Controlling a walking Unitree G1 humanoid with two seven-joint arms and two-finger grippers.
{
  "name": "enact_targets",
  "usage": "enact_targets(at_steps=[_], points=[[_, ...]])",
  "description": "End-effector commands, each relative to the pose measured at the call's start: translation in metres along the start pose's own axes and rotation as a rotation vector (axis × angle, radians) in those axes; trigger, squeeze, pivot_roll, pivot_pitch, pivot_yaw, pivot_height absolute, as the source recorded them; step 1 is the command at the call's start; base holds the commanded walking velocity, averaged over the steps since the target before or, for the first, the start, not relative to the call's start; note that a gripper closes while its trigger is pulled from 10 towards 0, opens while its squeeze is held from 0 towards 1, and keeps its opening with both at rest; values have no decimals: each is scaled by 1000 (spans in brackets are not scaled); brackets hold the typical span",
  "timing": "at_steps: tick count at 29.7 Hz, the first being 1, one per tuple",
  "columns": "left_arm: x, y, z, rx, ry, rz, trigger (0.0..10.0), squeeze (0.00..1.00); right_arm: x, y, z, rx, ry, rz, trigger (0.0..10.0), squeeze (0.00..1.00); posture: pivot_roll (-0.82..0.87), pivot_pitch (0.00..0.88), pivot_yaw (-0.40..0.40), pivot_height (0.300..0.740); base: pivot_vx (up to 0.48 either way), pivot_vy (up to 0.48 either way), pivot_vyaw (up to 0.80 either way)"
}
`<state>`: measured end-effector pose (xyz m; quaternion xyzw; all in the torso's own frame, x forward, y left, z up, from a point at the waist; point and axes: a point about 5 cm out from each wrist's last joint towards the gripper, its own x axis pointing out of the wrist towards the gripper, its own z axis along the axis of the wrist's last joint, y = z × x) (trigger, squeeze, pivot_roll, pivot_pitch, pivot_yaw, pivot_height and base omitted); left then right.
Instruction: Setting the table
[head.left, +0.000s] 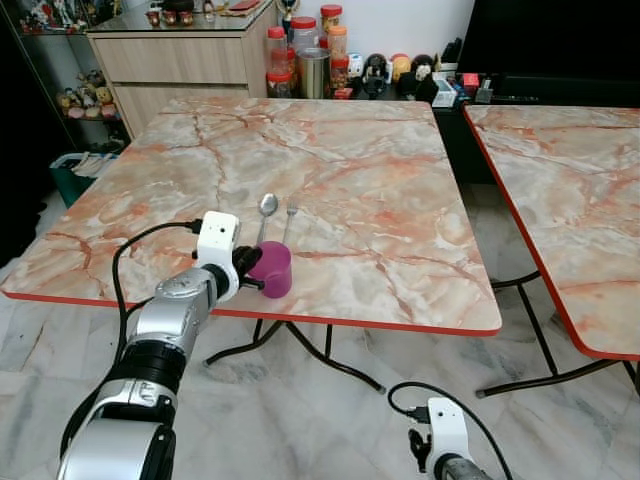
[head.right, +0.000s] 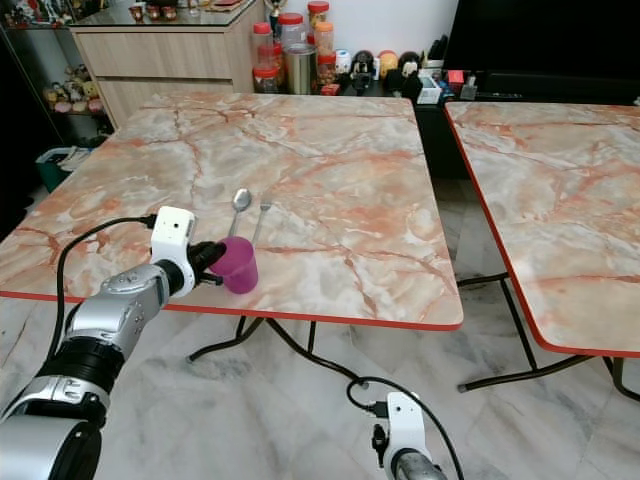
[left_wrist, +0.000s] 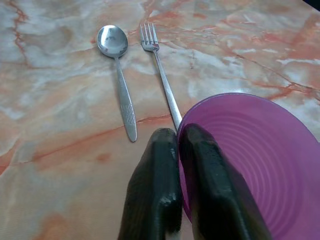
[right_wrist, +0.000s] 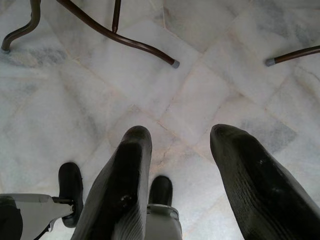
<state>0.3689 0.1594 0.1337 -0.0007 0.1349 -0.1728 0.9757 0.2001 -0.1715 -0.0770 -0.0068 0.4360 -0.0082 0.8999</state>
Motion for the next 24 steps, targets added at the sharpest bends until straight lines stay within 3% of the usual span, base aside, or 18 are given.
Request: enact_targets(at_steps=[1, 7, 8, 9, 11, 15, 17, 21, 24], points=[[1, -1, 5, 6, -6, 2, 0, 0, 0, 0, 1, 4, 1, -1, 10000, 0, -19, 0, 8, 740, 0, 0, 0], [-5, 9, 17, -10, -106, 59, 0, 0, 0, -1, 1, 4, 3, -1, 10000, 0, -19, 0, 6, 740, 0, 0, 0], [-8, 11, 31, 10, -232, 76, 1804, 0, 0, -1, 0, 4, 4, -1, 10000, 0, -19, 0, 6, 740, 0, 0, 0], [-12, 13, 44, -16, -345, 100, 10000, 0, 0, -1, 0, 3, 4, -1, 10000, 0, -16, 0, 1, 740, 0, 0, 0], [-15, 14, 51, -62, -408, 111, 10000, 0, 0, -1, 0, 3, 4, 0, 10000, 0, -16, 0, 1, 740, 0, 0, 0], [-17, 14, 55, -96, -444, 126, 10000, 0, 0, -1, 0, 3, 4, 0, 10000, 0, -21, 0, -2, 740, 0, 0, 0], [-20, 16, 61, -159, -538, 194, 10000, 0, 0, -2, 2, 6, 0, -4, 10000, 0, -25, 0, -4, 740, 0, 0, 0], [-21, 14, 63, -97, -573, 246, 10000, 0, 0, -4, 1, 5, 0, -8, 10000, 0, -27, 0, -6, 740, 0, -242, 0], [-20, 15, 62, -123, -576, 259, 10000, 0, 0, -7, 0, -1, 6, -13, 10000, 0, -33, 0, -11, 740, 0, -379, 0]])
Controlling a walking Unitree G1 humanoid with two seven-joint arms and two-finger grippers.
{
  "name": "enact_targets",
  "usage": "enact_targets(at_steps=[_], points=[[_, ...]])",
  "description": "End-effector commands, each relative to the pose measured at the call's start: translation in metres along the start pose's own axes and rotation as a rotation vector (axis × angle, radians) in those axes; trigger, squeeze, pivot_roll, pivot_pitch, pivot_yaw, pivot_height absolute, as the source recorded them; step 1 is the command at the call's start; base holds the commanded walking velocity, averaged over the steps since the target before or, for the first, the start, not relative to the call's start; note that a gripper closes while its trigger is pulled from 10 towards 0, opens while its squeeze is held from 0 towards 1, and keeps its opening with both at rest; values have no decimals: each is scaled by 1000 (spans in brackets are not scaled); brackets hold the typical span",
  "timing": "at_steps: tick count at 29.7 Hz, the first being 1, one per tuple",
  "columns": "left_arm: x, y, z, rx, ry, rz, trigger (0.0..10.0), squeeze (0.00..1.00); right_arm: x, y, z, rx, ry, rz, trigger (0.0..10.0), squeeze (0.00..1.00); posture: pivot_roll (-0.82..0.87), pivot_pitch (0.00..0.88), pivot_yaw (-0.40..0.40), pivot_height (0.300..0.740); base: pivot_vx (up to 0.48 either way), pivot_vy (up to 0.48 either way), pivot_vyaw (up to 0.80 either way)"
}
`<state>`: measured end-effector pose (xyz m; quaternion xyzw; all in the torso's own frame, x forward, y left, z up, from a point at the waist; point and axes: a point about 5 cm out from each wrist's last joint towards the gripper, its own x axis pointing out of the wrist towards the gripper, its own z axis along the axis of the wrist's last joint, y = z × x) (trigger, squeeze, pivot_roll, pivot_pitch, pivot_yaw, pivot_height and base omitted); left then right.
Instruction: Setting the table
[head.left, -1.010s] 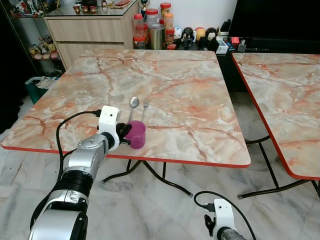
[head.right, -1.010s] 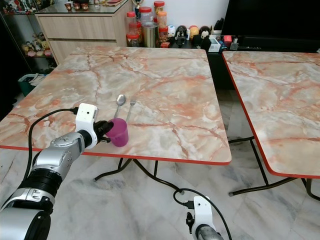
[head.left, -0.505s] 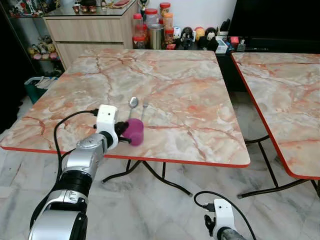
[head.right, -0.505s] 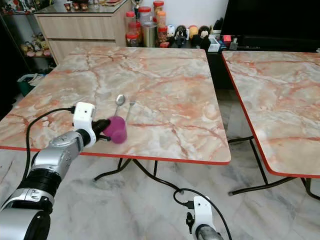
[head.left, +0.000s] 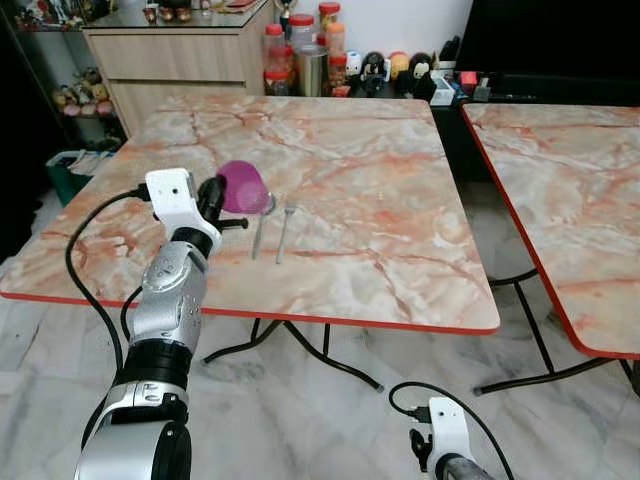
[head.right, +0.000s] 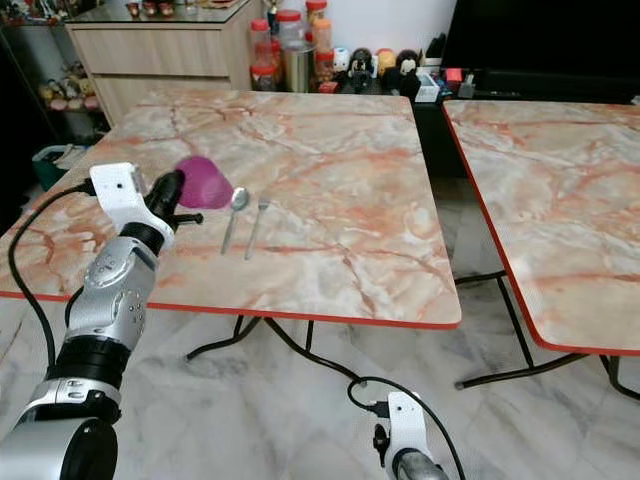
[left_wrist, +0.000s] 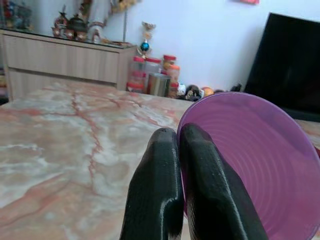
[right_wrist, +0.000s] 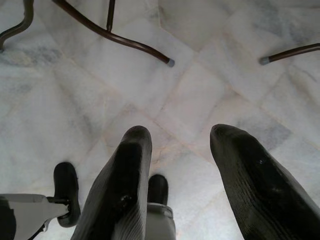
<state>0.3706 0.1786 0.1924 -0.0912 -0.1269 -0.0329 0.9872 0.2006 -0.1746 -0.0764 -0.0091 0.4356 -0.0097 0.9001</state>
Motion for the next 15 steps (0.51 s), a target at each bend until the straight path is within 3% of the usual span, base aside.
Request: enact_targets(at_steps=[1, 8, 15], points=[[2, -2, 4, -1, -23, 1, 10000, 0, 0, -4, -1, 2, 8, -8, 10000, 0, -37, 0, -11, 740, 0, -379, 0], [-1, 0, 2, 5, -38, 26, 10000, 0, -1, -7, -3, 0, 12, -15, 10000, 0, -42, 0, -9, 740, 34, -377, 0], [-14, 4, -5, 33, -99, 61, 10000, 0, -1, -5, -2, -4, 2, -11, 10000, 0, -42, 0, -8, 740, 103, -375, 0]])
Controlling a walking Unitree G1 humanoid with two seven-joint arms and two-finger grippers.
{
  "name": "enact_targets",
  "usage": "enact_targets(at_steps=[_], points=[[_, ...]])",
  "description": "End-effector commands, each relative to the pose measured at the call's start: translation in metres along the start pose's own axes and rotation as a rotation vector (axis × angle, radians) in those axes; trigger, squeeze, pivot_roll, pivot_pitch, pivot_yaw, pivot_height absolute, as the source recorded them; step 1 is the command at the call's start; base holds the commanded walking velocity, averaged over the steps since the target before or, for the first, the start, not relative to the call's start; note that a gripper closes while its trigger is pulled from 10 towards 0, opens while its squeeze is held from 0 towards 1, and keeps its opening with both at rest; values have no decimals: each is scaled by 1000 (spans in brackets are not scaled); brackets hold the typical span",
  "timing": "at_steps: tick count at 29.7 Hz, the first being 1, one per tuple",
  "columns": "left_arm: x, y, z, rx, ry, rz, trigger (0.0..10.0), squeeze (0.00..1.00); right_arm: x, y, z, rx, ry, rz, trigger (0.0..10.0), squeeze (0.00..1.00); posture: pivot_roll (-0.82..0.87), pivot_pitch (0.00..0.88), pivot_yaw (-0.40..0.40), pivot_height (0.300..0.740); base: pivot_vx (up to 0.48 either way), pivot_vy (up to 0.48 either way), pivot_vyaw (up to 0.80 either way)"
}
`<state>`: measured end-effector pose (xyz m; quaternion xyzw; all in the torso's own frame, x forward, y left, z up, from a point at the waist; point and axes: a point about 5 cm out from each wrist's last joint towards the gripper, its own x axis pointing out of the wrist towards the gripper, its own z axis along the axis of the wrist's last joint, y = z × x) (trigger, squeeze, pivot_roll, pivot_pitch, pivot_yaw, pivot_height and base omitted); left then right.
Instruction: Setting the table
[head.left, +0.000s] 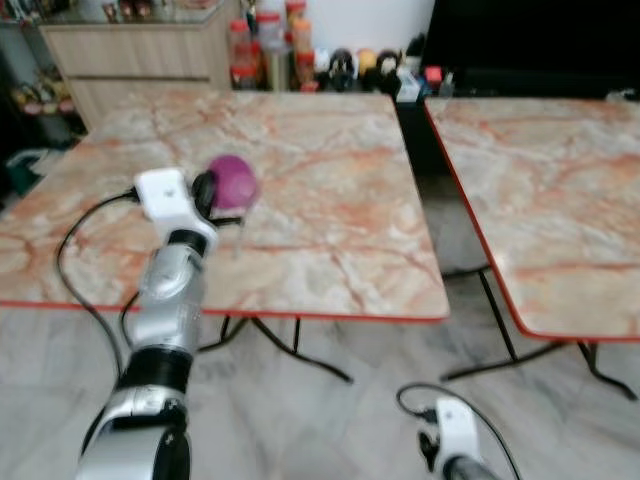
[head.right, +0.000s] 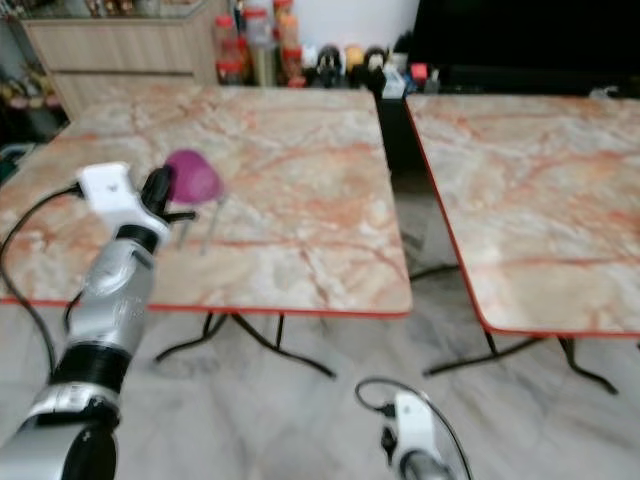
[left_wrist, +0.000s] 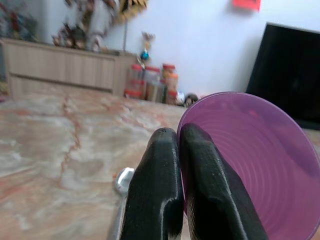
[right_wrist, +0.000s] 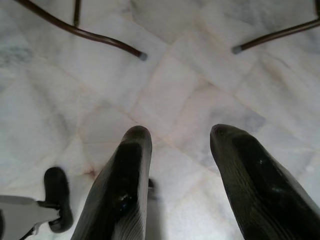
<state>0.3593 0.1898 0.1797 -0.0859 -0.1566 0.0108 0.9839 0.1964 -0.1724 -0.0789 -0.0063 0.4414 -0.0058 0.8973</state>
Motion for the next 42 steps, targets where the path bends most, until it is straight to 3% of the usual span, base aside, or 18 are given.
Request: enact_targets(at_steps=[1, 3, 6, 17, 22, 42], points=[[-3, -6, 2, 5, -51, 0, 10000, 0, 0, -7, 3, -8, -14, -18, 10000, 0, -44, 0, -11, 740, 240, -375, 0], [-6, -6, 1, 14, -63, 9, 10000, 0, 0, -7, 4, -7, -19, -17, 10000, 0, -44, 0, -12, 740, 240, -377, 0], [-10, -15, 0, 92, -88, -33, 10000, 0, 1, -7, 10, 2, -47, -15, 10000, 0, -31, 0, -24, 740, 160, -375, 0], [-14, -22, -14, 110, -71, -49, 10000, 0, 1, -5, 15, 17, -65, -13, 10000, 0, -37, 0, -19, 740, 153, -374, 0], [-17, -14, -18, 116, -66, -34, 10000, 0, 1, -4, 12, 19, -59, -12, 10000, 0, -35, 0, -24, 740, 144, -376, 0], [-11, -18, -14, 126, -88, -60, 10000, 0, 1, -4, 9, 24, -43, -14, 10000, 0, -41, 0, -18, 740, 144, -369, 0]])
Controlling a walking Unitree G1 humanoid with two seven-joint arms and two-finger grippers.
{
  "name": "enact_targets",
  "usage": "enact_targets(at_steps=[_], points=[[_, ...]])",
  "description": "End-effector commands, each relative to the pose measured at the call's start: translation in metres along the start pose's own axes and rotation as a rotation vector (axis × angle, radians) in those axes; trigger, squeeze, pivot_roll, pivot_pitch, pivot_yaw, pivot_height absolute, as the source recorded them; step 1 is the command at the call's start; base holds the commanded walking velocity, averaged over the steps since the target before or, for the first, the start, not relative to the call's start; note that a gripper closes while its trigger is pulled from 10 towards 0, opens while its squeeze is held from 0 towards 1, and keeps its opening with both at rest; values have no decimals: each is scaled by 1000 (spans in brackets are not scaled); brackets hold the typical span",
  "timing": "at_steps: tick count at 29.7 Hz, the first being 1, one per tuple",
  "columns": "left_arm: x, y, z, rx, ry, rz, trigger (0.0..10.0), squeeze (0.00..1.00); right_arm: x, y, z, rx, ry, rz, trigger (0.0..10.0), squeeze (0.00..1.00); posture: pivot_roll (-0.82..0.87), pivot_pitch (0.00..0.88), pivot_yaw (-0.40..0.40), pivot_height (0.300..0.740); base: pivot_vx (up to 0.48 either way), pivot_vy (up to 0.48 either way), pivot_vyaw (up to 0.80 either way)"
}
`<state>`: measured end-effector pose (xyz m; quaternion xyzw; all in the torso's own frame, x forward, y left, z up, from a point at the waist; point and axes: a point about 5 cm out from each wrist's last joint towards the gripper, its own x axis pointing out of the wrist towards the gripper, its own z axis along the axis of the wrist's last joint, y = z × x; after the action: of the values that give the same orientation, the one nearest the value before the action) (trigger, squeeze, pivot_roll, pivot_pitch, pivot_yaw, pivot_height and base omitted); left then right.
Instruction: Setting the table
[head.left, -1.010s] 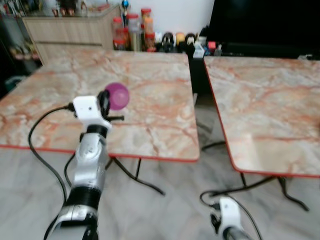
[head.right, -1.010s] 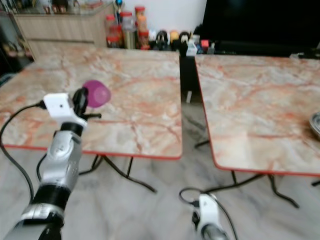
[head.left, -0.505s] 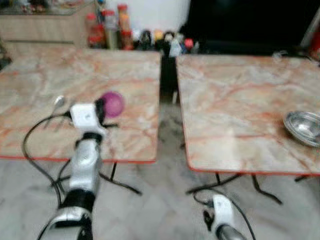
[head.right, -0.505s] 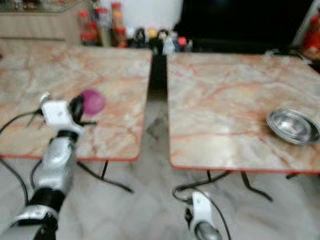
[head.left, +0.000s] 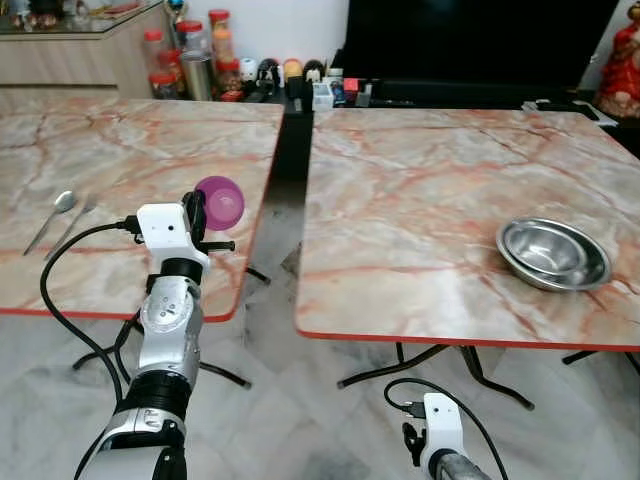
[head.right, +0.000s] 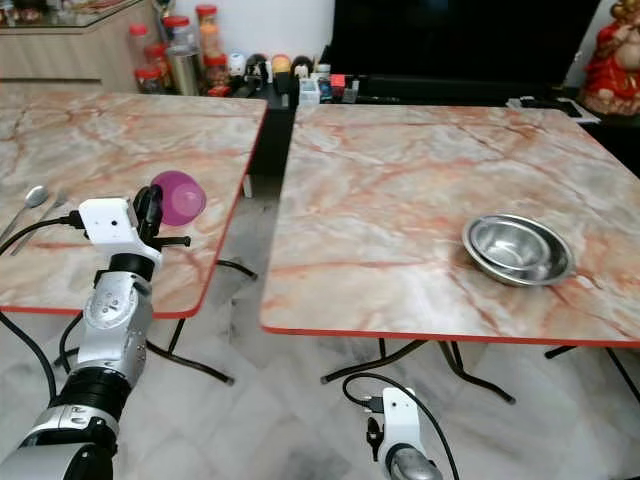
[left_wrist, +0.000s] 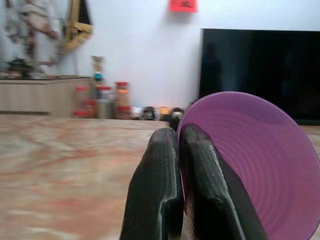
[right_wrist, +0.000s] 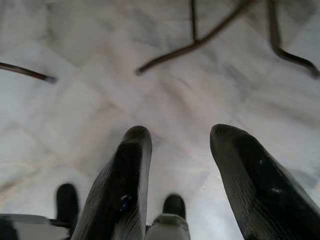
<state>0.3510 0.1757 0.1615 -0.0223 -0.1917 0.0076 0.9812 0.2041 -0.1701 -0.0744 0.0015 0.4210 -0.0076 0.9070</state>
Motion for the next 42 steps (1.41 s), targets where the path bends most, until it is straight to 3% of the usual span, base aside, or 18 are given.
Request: enact_targets(at_steps=[1, 25, 42], points=[[3, -7, 4, 2, -20, -29, 10000, 0, 0, -6, 0, 8, 4, -17, 10000, 0, -39, 0, -19, 740, 240, -364, 0], [7, -10, 6, -23, -10, -65, 10000, 0, -1, -6, -2, 4, 10, -22, 10000, 0, -40, 0, -19, 740, 80, -354, 0], [9, 4, 4, -79, 36, -13, 10000, 0, -1, -7, -3, 5, 12, -26, 10000, 0, -38, 0, -20, 740, 0, 0, 0]])
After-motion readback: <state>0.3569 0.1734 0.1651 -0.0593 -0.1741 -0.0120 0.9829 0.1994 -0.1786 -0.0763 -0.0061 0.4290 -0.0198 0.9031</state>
